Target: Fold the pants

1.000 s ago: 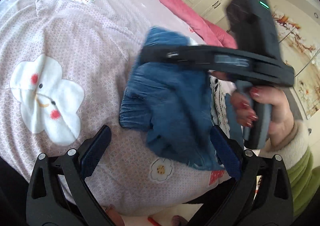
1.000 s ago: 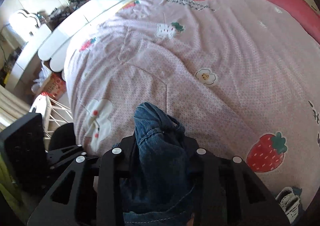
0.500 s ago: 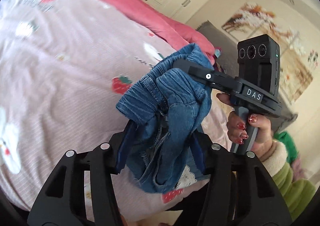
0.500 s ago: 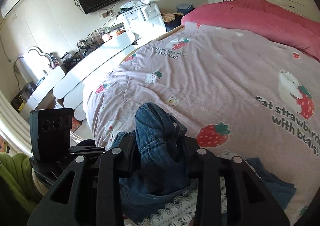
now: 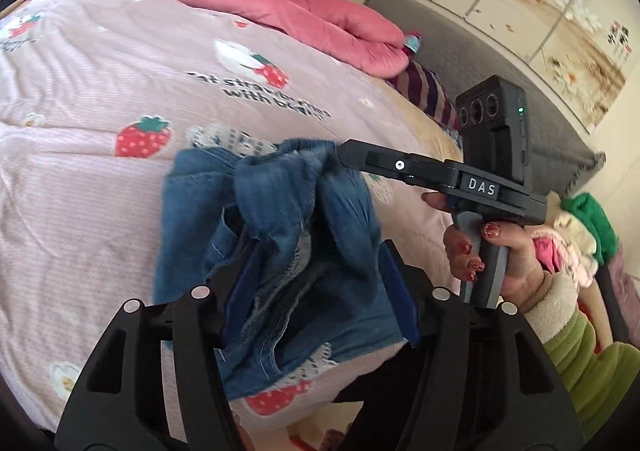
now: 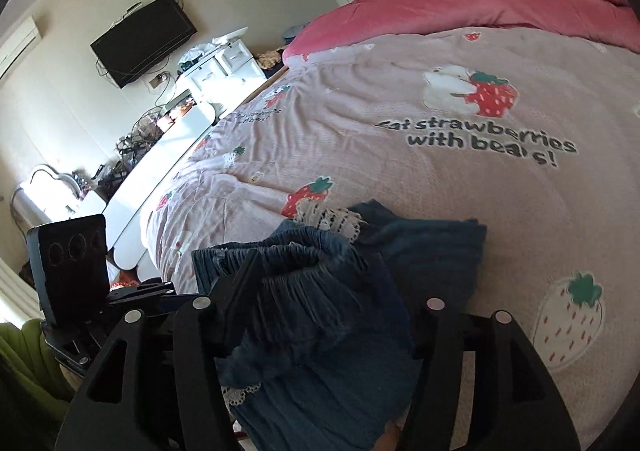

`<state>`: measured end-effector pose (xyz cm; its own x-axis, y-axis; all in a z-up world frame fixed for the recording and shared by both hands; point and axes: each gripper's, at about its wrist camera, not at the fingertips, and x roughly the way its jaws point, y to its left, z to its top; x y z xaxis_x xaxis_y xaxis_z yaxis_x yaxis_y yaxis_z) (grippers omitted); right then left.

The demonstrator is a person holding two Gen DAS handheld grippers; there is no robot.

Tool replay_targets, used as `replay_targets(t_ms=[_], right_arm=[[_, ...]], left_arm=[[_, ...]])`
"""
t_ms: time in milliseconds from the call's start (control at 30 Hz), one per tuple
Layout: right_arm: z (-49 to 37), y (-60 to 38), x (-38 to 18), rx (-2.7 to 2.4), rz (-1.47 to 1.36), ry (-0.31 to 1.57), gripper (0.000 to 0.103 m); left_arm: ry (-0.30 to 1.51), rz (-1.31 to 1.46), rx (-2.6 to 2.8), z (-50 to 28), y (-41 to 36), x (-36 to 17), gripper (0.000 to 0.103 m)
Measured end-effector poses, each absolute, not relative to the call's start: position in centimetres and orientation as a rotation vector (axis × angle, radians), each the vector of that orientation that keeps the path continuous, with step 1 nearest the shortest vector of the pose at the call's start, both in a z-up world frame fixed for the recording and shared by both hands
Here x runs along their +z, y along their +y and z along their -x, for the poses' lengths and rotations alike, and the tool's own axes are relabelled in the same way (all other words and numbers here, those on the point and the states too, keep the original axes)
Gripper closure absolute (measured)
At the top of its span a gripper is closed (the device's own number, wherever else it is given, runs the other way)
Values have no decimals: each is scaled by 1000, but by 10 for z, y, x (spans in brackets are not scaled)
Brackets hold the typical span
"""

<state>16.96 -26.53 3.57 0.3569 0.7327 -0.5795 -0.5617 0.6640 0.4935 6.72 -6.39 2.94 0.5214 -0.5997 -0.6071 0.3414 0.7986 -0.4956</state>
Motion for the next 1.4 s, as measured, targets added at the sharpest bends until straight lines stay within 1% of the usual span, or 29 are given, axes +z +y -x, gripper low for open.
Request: replay_targets(t_ms=[100,200,433,533,633,700,767,800,867,900,1100,1267,1367,1400], right_arm=[[-156,-284,35,838,-254,838,44],[-147,-291,34,811,-226,831,44],[-145,-294,-5,591,-83,948,44],[-137,-301,-4,597,-135,930,44],[-124,-306,12,595,-138,869,43],[-115,-309,22,601,-150,840,39],[-103,-310,32,605,-142,804,36],[-98,-310,36,605,-136,789,34],[-84,-307,44,614,-111,749,32],[-75,-304,49,627,-100,726,30],[-35,-268,73,768,7,636,27],[-21,-223,77,833,167,650,27],[-29,-201,68,808,243,715,29],[-31,-196,63,802,262,728,34]], left_arm=[[868,301,-604,-62,-78,26,47],[879,258,-612,-55,-93,22,47],[946,200,-659,-43,-119,-3,47],[944,184,-678,-39,-120,-4,47],[939,249,-721,-36,-105,8,37],[901,251,-701,-32,-91,22,28],[869,239,-668,-31,-79,32,25],[855,235,-651,-31,-73,37,20],[812,201,-562,-34,-55,47,12],[796,189,-522,-37,-47,50,11],[789,210,-382,-65,-9,59,10],[831,233,-397,-89,-4,54,10],[854,229,-420,-97,-7,50,10],[857,233,-430,-100,-10,49,13]])
